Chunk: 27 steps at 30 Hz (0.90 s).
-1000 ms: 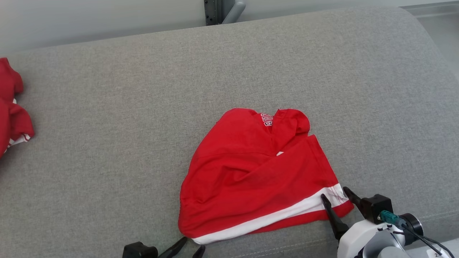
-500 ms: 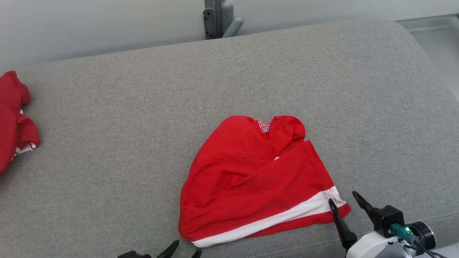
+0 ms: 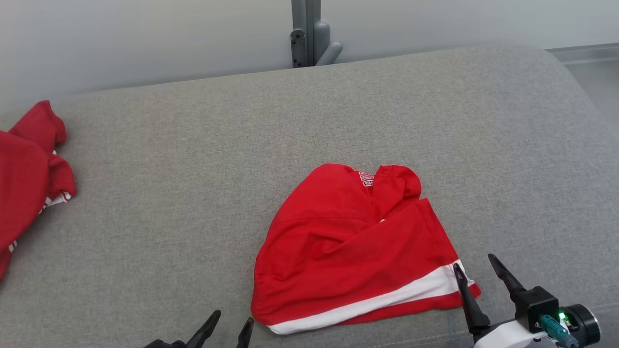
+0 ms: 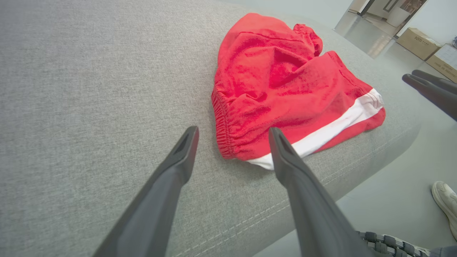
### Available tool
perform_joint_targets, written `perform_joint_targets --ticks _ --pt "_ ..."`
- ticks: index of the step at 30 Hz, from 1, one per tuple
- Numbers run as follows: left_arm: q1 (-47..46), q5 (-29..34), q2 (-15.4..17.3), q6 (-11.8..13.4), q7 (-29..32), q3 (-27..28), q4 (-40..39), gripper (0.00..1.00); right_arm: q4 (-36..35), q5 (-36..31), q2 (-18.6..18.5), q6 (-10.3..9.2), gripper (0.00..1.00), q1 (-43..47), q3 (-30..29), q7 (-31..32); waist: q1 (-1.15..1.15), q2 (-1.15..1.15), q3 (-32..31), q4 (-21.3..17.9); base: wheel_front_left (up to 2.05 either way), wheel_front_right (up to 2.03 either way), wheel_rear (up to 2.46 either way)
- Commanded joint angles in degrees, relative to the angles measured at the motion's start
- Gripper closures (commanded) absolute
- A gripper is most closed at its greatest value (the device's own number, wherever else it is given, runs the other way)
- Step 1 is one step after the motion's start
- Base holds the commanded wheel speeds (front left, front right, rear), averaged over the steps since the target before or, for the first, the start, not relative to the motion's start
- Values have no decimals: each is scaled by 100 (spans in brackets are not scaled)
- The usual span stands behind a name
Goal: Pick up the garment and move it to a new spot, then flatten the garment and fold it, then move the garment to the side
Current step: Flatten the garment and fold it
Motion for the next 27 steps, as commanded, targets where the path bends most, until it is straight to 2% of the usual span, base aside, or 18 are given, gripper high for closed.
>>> perform_joint_targets --ticks 1,14,19,27 --pt "175 168 -70 -47 -17 209 2 0 -39 -85 38 -10 0 53 -80 -62 0 0 -86 84 0 0 0" --pt "727 957 -653 -310 -18 1631 -39 0 -417 -233 169 -11 0 204 -278 -85 0 0 -390 388 0 0 0" --pt "724 1197 -993 -406 -17 2442 9 0 -400 -197 199 -11 0 82 -282 -85 0 0 -433 506 0 0 0" --pt "802 1418 -1310 -605 -18 3158 -10 0 -441 -172 249 -10 0 -41 -486 -82 0 0 -448 559 0 0 0"
